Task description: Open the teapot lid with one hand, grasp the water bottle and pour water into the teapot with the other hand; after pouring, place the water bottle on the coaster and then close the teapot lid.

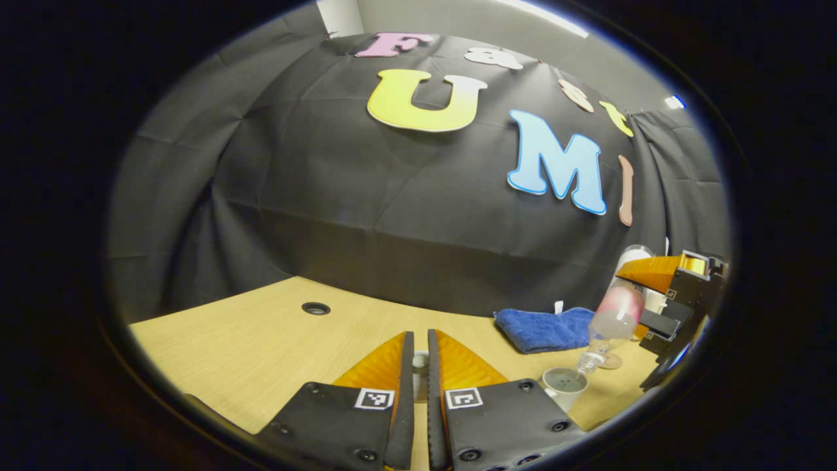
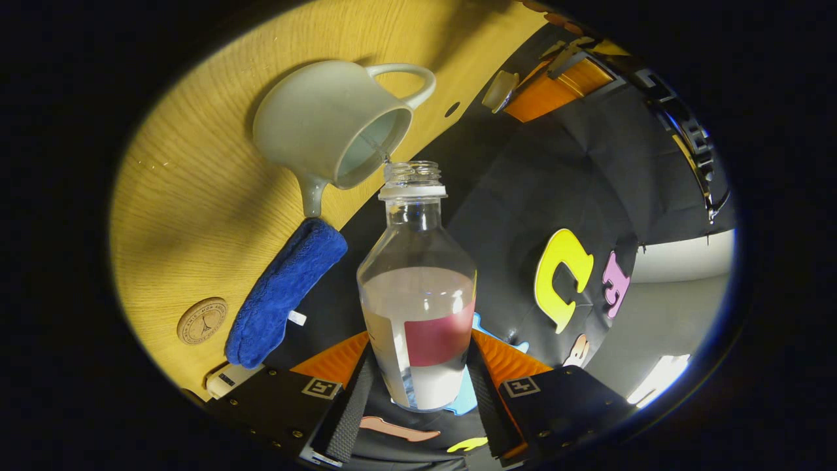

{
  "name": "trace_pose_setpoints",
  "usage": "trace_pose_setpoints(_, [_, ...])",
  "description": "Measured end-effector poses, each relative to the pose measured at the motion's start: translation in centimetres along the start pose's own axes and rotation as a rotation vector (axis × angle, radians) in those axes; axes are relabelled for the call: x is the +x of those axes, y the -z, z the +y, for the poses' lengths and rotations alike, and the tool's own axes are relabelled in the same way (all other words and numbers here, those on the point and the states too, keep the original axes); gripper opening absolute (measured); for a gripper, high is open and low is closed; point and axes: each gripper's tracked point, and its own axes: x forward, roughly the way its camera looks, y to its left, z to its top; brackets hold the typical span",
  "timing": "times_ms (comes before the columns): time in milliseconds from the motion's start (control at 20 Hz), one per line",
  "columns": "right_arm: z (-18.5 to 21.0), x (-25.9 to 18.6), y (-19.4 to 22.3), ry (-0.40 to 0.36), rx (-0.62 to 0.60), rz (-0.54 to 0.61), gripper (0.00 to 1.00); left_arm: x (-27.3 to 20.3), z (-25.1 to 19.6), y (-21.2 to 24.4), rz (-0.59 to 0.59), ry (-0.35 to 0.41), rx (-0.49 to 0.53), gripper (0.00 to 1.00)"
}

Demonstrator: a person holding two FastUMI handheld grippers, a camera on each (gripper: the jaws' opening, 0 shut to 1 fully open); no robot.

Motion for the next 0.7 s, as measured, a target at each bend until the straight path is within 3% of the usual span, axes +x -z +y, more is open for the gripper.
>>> trace_pose_setpoints(200, [-0.4,0.1,-0.3,0.027,-0.030,-0.008,0.75,-0.1,0.1,0.2,0.002,-0.001,-0.001,0.15])
trace_pose_setpoints(400, [0.6,-0.1,-0.1,-0.007,0.053,0.001,0.75,0.0,0.0,0.2,0.004,-0.001,0.001,0.15])
trace_pose_setpoints(700, [3.9,-0.7,0.0,-0.151,0.420,0.046,0.75,0.0,-0.3,0.4,0.011,0.003,0.001,0.16])
